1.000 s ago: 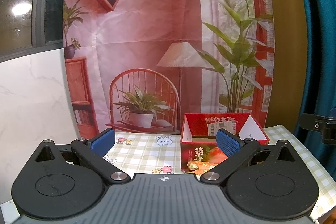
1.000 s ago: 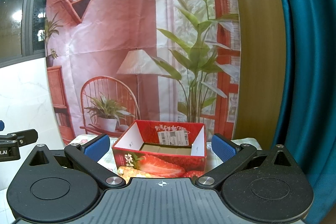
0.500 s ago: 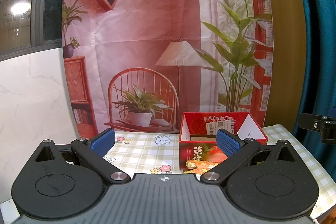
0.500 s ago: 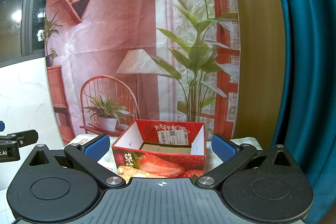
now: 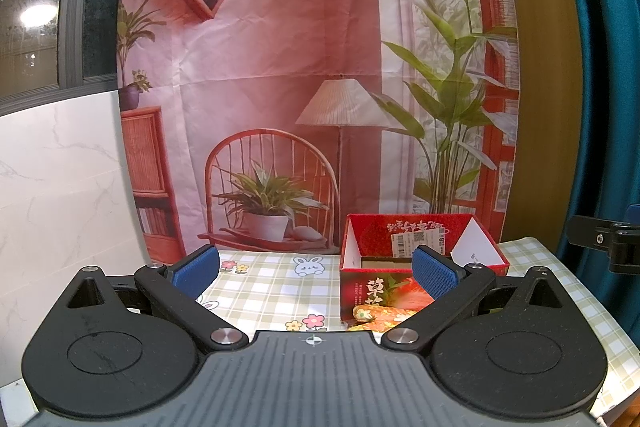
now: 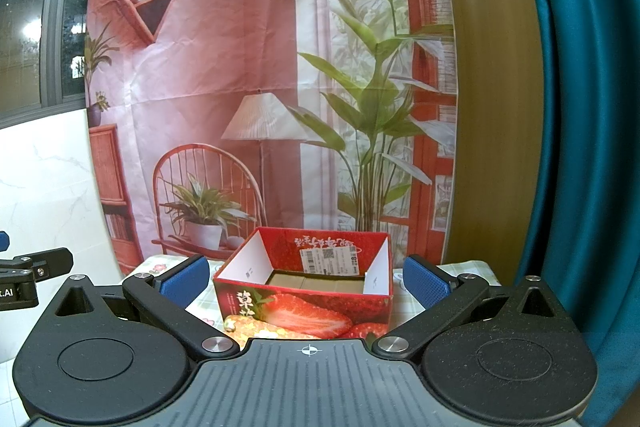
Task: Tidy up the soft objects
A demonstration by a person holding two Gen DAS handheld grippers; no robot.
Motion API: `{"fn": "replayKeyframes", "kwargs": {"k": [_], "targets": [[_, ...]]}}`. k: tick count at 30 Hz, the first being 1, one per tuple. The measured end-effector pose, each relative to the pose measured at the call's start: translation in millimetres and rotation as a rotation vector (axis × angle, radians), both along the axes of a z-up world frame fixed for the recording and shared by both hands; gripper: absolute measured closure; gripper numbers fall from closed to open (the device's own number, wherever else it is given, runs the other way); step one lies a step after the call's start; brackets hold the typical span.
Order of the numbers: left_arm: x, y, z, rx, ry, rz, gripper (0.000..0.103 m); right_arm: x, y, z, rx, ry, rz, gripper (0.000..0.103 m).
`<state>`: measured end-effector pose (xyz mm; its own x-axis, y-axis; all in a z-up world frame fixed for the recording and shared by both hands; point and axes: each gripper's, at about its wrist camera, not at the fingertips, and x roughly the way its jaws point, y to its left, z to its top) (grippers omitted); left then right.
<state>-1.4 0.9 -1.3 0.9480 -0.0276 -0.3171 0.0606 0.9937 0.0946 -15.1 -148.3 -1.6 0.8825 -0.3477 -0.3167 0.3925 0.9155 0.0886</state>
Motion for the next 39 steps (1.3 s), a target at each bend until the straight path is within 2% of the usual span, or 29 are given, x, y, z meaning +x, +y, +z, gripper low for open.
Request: {"fn": "replayKeyframes", "kwargs": {"k": [19,31,36,39], "targets": [[3,-1,-11,0.012,-0.013,-0.006,0.000,2,-2,-2,0.004,-0.008,0.002,0.000],[27,3,-49,0.011,0.054,0.028,0.000,10,-10,-48,0.092,-0.038,0.056,0.000],[43,4,-68,0.010,0.112,0.023,0.000,9,-4,-68,0.046,-0.119,0.066,0.000],[51,6,-83,0.003,0.150,0.014,0.001,14,-5,-79,0.067,-0.104,0.074,0.000]]}}
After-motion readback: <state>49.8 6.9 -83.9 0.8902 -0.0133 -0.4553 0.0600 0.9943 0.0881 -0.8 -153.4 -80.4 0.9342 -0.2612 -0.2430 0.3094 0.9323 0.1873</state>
